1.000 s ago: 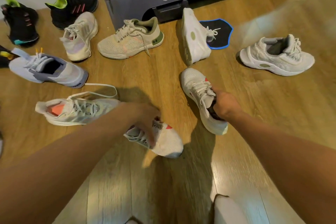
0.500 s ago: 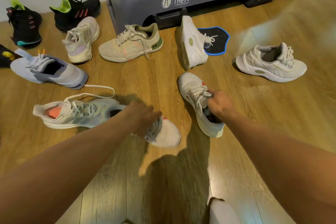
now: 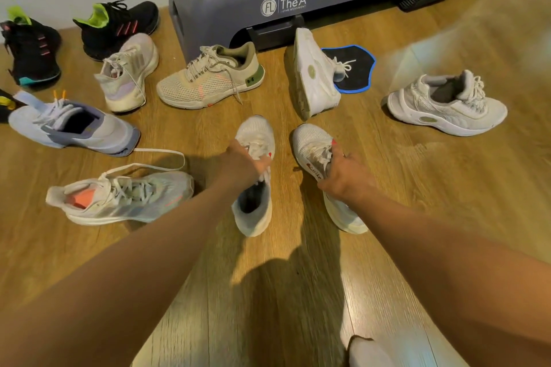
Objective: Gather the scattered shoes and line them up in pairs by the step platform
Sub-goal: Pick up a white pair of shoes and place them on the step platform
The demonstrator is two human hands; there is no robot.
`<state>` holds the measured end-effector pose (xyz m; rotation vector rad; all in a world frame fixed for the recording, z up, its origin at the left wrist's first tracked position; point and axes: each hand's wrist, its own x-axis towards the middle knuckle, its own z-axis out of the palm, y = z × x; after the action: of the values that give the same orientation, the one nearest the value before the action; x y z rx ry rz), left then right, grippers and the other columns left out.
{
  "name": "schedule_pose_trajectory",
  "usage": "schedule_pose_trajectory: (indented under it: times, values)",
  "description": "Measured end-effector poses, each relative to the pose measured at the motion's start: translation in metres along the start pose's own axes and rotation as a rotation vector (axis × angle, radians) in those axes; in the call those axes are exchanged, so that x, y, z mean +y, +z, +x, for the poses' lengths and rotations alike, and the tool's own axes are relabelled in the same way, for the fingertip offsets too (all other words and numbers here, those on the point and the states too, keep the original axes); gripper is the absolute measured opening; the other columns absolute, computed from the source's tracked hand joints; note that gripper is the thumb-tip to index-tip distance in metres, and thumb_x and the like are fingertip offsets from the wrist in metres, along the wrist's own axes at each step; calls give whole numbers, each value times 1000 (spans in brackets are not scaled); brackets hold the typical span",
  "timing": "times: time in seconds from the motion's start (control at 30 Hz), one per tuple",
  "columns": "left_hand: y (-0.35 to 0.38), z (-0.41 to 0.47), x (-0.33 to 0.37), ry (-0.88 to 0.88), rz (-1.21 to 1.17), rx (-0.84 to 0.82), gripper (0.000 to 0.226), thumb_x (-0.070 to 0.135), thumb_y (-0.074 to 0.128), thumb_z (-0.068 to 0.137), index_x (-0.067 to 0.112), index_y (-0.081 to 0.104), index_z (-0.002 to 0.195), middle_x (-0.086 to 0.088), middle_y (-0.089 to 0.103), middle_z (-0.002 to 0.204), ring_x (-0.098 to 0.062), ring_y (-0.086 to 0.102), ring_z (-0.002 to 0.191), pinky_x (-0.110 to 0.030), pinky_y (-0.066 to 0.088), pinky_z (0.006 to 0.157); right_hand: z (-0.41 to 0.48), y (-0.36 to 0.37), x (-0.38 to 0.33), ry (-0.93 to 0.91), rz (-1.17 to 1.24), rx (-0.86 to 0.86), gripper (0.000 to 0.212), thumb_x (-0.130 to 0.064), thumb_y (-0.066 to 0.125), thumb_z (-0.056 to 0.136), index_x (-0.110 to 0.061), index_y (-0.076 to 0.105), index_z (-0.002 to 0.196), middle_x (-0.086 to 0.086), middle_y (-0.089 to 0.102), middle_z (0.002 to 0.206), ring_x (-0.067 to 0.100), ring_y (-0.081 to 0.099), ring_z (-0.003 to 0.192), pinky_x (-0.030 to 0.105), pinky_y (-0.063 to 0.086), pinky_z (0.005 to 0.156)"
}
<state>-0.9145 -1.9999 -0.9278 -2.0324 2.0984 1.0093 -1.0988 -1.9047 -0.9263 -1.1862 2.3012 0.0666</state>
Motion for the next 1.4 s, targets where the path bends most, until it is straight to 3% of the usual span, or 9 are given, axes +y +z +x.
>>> schedule_pose_trajectory:
  times: [0.1,0.23,0.37,0.53,0.67,0.9,1.0,1.1,1.4]
  values:
    - [11,-14,-2,121,91,27,108,72,58,75,14,9,150,-18,40,144,-36,47,124,-38,41,88,-6,2,-9,2,23,44,84,-35,67,81,-20,16,147,18,42,131,39,51,112,45,47,86]
    - [29,-47,-20,312,300,-6,125,74,65,67,27,-16,149,-13,-18,158,-42,16,143,-51,35,106,-21,12,-15,-33,136,67,100,-44,71,78,-24,6,151,19,32,142,41,46,121,45,43,93]
    - [36,-64,-34,319,201,77,129,46,80,71,26,-22,149,-11,-28,156,-42,37,134,-45,45,95,-43,22,-10,-10,177,35,116,-42,78,74,-26,-7,151,20,28,145,42,47,120,46,46,95]
    - [42,-55,-30,97,-111,32,129,33,80,74,28,-27,147,-11,10,160,-33,28,141,-42,35,105,-49,22,-7,-10,222,52,109,-35,75,77,-25,-5,151,21,40,135,42,51,114,47,47,94]
    - [44,-48,-27,30,-142,40,106,35,72,78,25,-3,154,-13,32,151,-33,45,127,-40,42,100,-53,26,-5,23,242,69,108,-36,75,76,-24,-1,151,18,41,135,39,50,116,44,47,93]
    - [11,-37,21,108,-356,54,103,37,71,81,16,2,153,-7,21,157,-28,28,142,-45,28,115,-44,-28,-24,38,227,118,63,-43,64,86,-12,30,130,15,55,115,33,57,102,36,40,72]
    - [-24,-59,56,77,-379,24,100,33,73,80,16,8,153,-8,24,156,-29,28,142,-45,28,115,-63,-81,-35,80,208,98,61,-40,65,85,-12,32,128,15,55,119,33,55,108,36,39,73]
    - [-89,-86,106,78,-114,37,94,49,72,75,18,23,149,-8,42,146,-31,44,130,-42,39,108,-95,-149,-39,103,197,107,64,-37,65,85,-9,31,131,15,55,123,33,53,114,38,40,78]
    - [-312,-283,265,190,101,-88,95,55,65,79,13,16,149,-15,38,148,-37,42,131,-42,36,104,-288,-405,-35,221,270,140,68,-55,59,81,-13,35,128,10,62,115,32,59,107,36,39,75]
